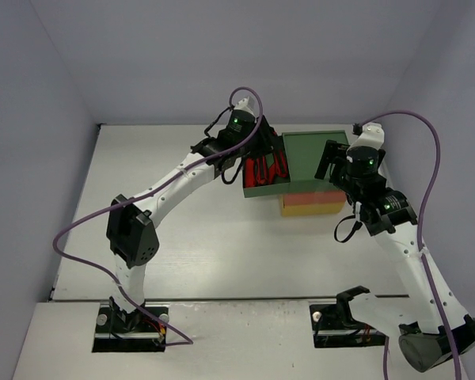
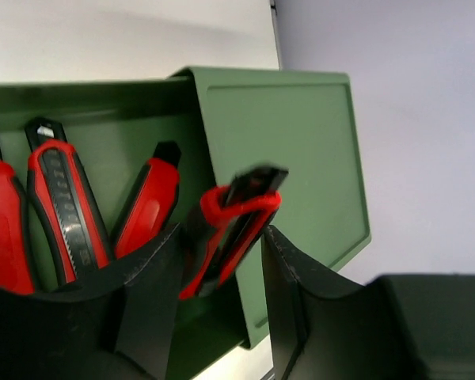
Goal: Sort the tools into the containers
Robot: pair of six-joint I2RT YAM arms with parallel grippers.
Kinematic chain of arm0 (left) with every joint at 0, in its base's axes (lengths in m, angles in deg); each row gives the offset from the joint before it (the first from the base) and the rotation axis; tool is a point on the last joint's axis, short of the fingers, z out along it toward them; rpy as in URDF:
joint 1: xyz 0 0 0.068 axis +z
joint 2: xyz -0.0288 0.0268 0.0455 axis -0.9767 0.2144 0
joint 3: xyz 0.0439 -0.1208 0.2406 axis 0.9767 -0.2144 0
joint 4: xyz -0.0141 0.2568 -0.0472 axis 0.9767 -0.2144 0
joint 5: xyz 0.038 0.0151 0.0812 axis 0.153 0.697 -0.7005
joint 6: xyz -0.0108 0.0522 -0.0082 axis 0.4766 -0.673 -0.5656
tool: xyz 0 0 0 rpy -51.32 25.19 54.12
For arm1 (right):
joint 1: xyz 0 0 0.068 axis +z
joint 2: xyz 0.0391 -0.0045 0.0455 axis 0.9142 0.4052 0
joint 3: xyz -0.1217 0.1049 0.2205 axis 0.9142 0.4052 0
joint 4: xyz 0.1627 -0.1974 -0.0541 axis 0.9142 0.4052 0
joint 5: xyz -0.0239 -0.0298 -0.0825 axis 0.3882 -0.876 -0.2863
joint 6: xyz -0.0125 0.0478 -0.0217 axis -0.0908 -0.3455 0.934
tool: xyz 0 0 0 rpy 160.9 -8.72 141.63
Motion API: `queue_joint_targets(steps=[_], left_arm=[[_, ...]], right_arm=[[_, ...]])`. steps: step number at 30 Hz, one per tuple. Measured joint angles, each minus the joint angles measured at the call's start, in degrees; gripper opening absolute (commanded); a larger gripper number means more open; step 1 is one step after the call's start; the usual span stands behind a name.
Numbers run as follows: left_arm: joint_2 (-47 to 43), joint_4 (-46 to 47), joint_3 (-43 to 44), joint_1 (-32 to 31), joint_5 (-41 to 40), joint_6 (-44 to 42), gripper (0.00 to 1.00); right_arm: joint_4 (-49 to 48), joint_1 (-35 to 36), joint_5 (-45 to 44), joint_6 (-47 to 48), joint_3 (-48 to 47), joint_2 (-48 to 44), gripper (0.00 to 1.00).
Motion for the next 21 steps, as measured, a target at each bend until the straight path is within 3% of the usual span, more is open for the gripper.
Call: queue_joint_targets(steps=[13, 21], left_arm=[[-0.4, -2.4, -0.1, -0.2, 0.8, -4.0, 0.53], [-3.7, -9.1, 3.0, -0.2, -2.1, -17.2, 0.53]], right_arm=[[0.1, -4.6, 0.2, 0.9, -2.1, 4.0, 0.83], [-0.4, -16.2, 8.1, 2.3, -8.2, 9.8, 0.84]])
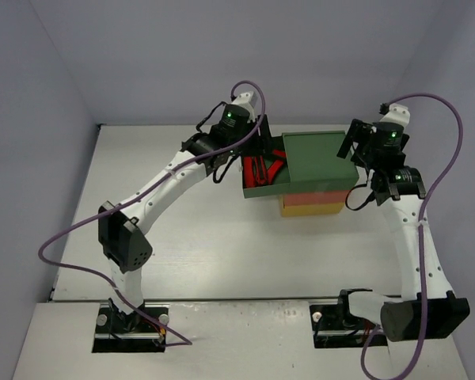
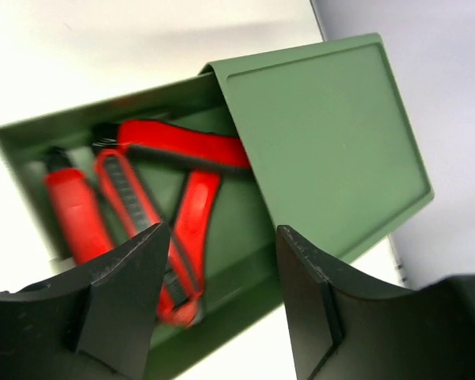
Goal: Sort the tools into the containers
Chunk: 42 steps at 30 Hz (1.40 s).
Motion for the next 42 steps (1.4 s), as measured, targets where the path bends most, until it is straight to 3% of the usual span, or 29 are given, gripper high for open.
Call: queue_joint_targets(steps=[3, 8, 13, 18, 27, 42], left_arm=[[-4.7, -1.7, -1.8, 0.6, -0.7, -6.6, 0.53], [-13.8, -1.6, -11.9, 6.0, 4.1, -15.8, 0.52], [-15.9, -0.3, -20.6, 12.2, 9.7, -25.1, 0.49], [-13.7, 0.6, -24.0, 13.0, 15.4, -32.6, 0.48], [-6.1, 6.4, -23.7, 12.6, 24.1, -38.8, 0.48], [6.0, 17.1, -16.5, 10.1, 35.3, -41.5, 0.47]], right_arm=[[-0.2, -4.5, 5.2, 0.2, -1.6, 3.1, 0.84], [-0.3, -8.7, 14.1, 0.2, -2.6, 8.0, 0.81], [-0.8, -10.9, 22.2, 0.0, -2.7, 12.2, 0.78], [-1.4, -11.2, 26.5, 0.0, -2.7, 13.5, 0.78], [-2.9, -11.3, 29.4, 0.0, -2.7, 13.5, 0.79], [-4.9, -11.6, 32.6, 0.0, -1.6, 15.4, 0.76]])
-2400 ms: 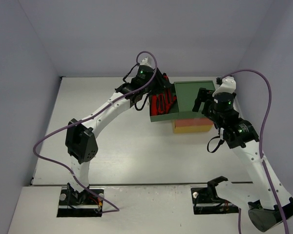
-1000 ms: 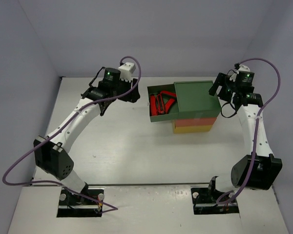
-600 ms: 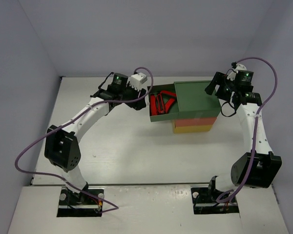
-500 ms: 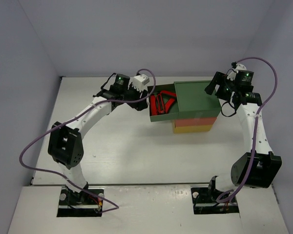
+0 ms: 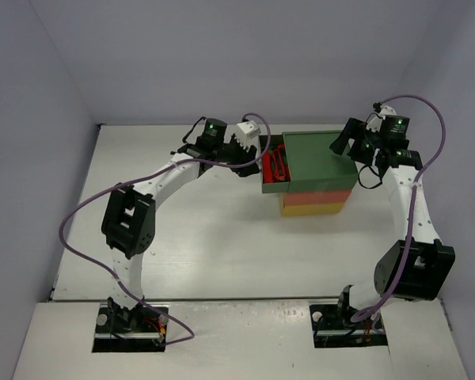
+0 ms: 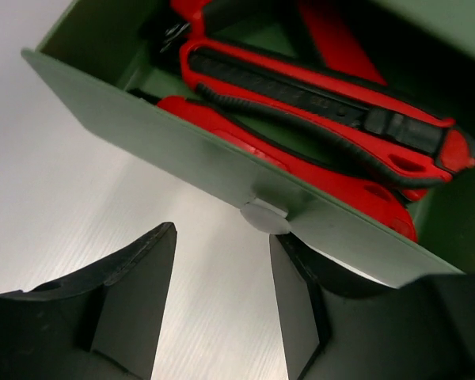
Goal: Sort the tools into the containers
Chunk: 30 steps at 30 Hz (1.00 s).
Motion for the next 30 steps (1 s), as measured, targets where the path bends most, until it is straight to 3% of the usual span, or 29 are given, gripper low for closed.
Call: queue_joint_targets(steps=[11, 21, 26, 30], left_arm=[[6.0, 5.9, 11.3, -7.8, 2.0, 1.2, 0.48], [9.3, 6.4, 13.6, -8.0, -0.9, 3.8, 0.49], [5.5, 8.5, 10.9, -7.8, -5.8, 7.0, 0.57], [-6.6, 8.9, 1.7, -6.8, -14.5, 9.2, 0.66]], right_arm=[[-1.5, -0.2, -0.7, 0.3, 1.1, 1.0, 0.78], [-2.0, -0.5, -2.5, 0.4, 1.1, 1.1, 0.81], [-1.2, -0.2, -3.6, 0.2, 0.3, 0.7, 0.86], [-0.5, 0.1, -7.3, 0.3, -0.6, -3.6, 0.91]])
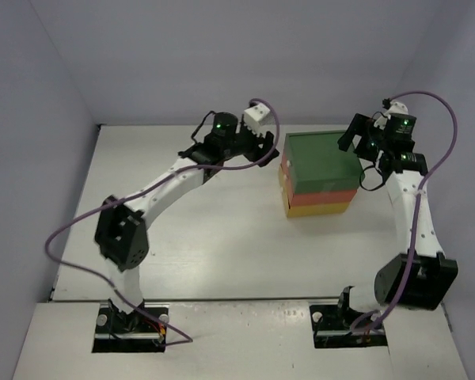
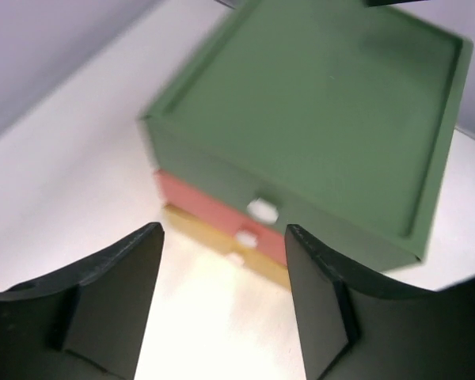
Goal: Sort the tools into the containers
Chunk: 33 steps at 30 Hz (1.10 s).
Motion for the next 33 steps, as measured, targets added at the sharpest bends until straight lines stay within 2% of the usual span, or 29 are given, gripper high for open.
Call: queue_joint_targets(steps=[4, 7, 11, 17, 23, 33], left_arm=[[-13.2, -4.2, -3.0, 3.1, -11.3, 2.2, 0.74], [-23.9, -10.6, -4.9, 6.6, -20.2, 3.7, 0.76], [-39.8, -17.2, -13.2, 10.7, -31.7, 4.2, 0.79], [-54.8, -24.6, -23.9, 11.0, -44.3, 2.1, 0.8], [-60.8, -28.3, -31.2, 11.0, -50.9, 1.4, 0.8], [-60.1, -29.6, -34.9, 11.0, -55.1, 3.7, 0.8]], right_arm=[[-0.3, 0.8, -4.7, 0.8, -1.3, -8.6, 1.0], [-0.5, 3.2, -10.0, 2.0, -1.4, -15.7, 1.0], [-1.4, 7.3, -18.2, 4.1, 1.3, -24.2, 1.0], [-0.2, 10.4, -28.0, 5.4, 10.4, -35.1, 1.0], [0.7, 11.4, -32.7, 5.3, 17.2, -40.9, 1.0], [0.8, 14.1, -32.7, 5.1, 19.1, -41.7, 1.0]])
